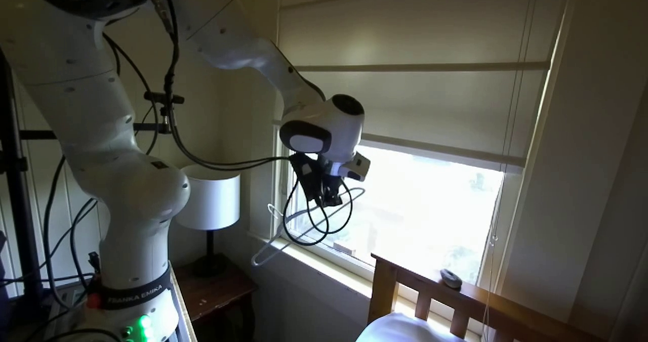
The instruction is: Remove the coat hanger from the bed and put it on the table on the left
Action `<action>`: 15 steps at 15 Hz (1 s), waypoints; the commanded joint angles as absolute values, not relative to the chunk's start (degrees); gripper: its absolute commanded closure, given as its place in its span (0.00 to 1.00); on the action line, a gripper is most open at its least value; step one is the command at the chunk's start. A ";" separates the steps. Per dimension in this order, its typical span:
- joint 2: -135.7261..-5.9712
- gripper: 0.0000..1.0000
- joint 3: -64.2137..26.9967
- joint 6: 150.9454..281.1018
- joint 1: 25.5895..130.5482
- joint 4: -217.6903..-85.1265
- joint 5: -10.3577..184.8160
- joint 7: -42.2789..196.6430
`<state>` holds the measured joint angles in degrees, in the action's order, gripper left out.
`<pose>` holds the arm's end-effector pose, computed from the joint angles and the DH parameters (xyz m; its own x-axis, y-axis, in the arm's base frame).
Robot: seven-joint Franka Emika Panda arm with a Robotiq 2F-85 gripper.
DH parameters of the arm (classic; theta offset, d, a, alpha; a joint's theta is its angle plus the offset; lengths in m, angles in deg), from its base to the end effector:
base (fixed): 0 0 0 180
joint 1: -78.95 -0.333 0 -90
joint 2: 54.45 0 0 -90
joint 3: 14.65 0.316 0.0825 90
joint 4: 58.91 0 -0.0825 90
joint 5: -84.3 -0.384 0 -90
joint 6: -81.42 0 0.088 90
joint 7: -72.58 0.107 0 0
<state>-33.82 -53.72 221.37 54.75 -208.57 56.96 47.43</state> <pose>0.4140 -0.1012 0.3591 0.9584 -0.2056 0.1978 -0.0866 -0.8704 -0.4847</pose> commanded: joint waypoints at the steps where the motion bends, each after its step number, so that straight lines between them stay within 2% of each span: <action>1: -42.99 0.99 -48.04 215.64 58.99 -207.62 53.88 40.83; 4: -49.26 0.99 -41.03 212.30 64.25 -205.65 55.63 36.22; 7: -48.13 0.96 -34.03 214.34 70.95 -207.40 55.86 37.46; 10: -50.03 0.96 -32.88 214.47 72.62 -206.29 56.21 36.60; 11: -50.03 0.99 -32.89 214.47 72.69 -206.21 56.21 36.54; 15: -50.50 0.99 -26.45 213.95 74.06 -205.45 47.57 37.29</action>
<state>-49.98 -31.49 214.83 72.37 -206.27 53.28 36.85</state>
